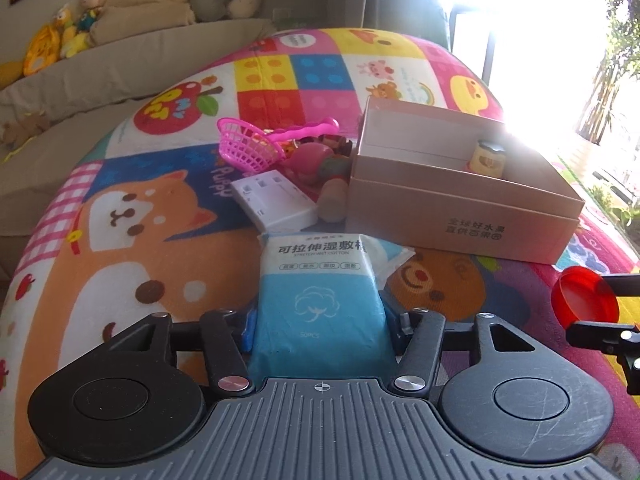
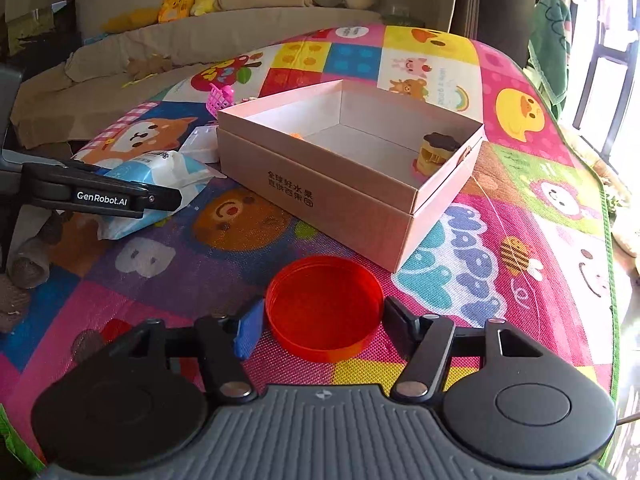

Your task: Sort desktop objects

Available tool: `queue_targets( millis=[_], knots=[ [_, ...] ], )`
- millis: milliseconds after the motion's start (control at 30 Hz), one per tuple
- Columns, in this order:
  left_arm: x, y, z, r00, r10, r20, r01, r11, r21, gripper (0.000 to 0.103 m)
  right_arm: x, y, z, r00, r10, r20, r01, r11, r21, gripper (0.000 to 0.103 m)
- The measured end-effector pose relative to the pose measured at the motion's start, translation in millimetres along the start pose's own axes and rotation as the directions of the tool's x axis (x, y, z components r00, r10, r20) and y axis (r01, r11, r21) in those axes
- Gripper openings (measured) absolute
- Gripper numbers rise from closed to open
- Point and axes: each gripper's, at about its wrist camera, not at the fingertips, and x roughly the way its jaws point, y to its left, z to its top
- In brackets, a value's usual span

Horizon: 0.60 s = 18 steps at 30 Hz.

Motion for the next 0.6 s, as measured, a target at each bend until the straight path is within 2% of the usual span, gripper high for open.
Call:
queue_targets(
  millis=[167, 267, 367, 500, 600],
  knots=[
    [-30.4, -6.9, -3.5, 0.999, -0.035, 0.038, 0.034, 0.999, 0.031, 0.060, -25.2, -3.6, 0.0, 0.999, -0.010, 0.039, 0.010, 1.000, 0.000, 0.064],
    [-53.1, -15.7, 12.3, 0.990, -0.083, 0.119, 0.077, 0.996, 0.050, 0.060, -40.2, -7.7, 6.0, 0.997, -0.008, 0.070, 0.007, 1.000, 0.009, 0.064],
    [-67.5, -27.2, 39.2, 0.970, -0.145, 0.195, 0.131, 0.988, 0.083, 0.060, -54.1, -10.0, 16.4, 0.992, -0.026, 0.127, 0.025, 1.000, 0.003, 0.064],
    [-60.3, -36.7, 85.1, 0.941, -0.252, 0.224, 0.236, 0.967, 0.095, 0.060, -64.7, -17.3, 37.4, 0.974, -0.071, 0.213, 0.072, 0.997, 0.007, 0.064],
    [-43.1, -39.2, 118.5, 0.928, -0.270, 0.256, 0.258, 0.963, 0.082, 0.060, -58.3, -24.8, 61.7, 0.956, -0.135, 0.259, 0.135, 0.991, 0.017, 0.064]
  ],
)
